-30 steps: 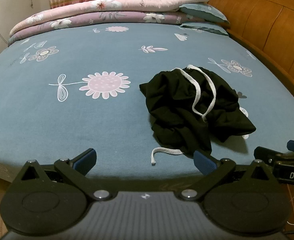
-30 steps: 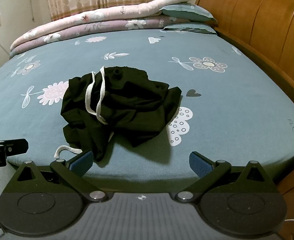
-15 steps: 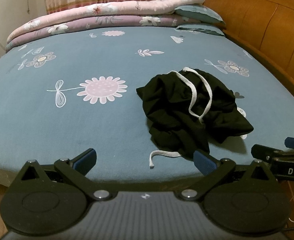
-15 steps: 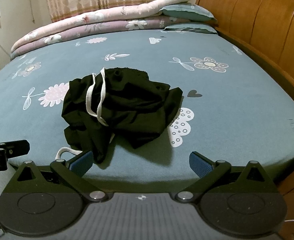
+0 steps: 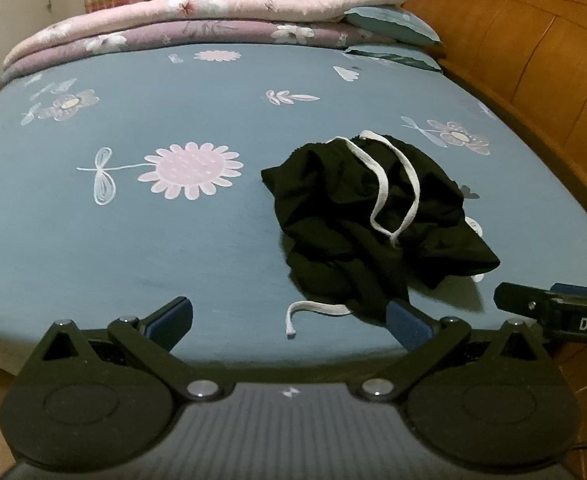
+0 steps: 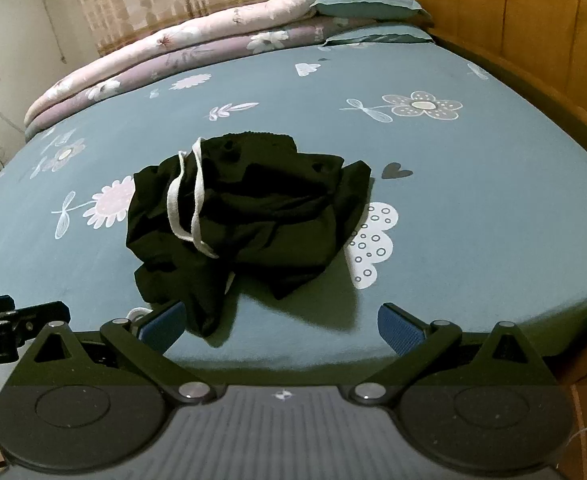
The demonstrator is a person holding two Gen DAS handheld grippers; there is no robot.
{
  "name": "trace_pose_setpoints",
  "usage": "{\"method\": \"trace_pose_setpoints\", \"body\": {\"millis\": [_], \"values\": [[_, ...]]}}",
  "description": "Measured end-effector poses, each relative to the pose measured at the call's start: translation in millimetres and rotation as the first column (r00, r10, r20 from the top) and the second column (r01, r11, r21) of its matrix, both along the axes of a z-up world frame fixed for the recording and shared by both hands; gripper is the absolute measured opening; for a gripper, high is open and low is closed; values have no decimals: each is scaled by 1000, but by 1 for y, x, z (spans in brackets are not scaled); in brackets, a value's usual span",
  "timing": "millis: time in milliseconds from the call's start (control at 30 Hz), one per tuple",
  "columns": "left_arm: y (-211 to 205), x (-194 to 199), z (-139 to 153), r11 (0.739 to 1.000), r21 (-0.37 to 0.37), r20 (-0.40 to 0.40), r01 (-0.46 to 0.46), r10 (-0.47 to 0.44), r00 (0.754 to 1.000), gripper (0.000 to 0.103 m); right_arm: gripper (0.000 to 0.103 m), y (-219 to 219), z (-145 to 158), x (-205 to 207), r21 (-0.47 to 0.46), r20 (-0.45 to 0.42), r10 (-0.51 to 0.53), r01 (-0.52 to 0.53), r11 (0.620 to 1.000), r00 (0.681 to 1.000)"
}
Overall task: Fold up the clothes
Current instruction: 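Grasp the black shorts waistband with the right gripper while the left gripper approaches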
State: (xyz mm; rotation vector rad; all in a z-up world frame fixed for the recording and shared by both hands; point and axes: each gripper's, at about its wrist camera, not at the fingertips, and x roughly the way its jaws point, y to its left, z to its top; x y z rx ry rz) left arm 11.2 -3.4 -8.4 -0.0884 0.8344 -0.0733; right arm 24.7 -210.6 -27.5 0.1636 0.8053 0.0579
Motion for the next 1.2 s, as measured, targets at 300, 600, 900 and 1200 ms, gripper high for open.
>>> {"method": "trace_pose_setpoints", "body": {"millis": [300,600,900,1200], "values": [[1,11,-8,997,-48,15,67,-67,998,102,103,-8,-4,17,129,5,39,-40,991,999],[-9,19,-12,977,9,133,213,-212,968,102,103,3,-8,35,16,93,194,-196,980,977],[7,56,-20,979,-80,68,188,-183,981,102,103,4,-16,72,-93,60,256,-250,964,965],[-3,108,-20,980,-51,5,192,-192,981,102,103,13,-29,111,-95,44,398,-393,915,916]]}}
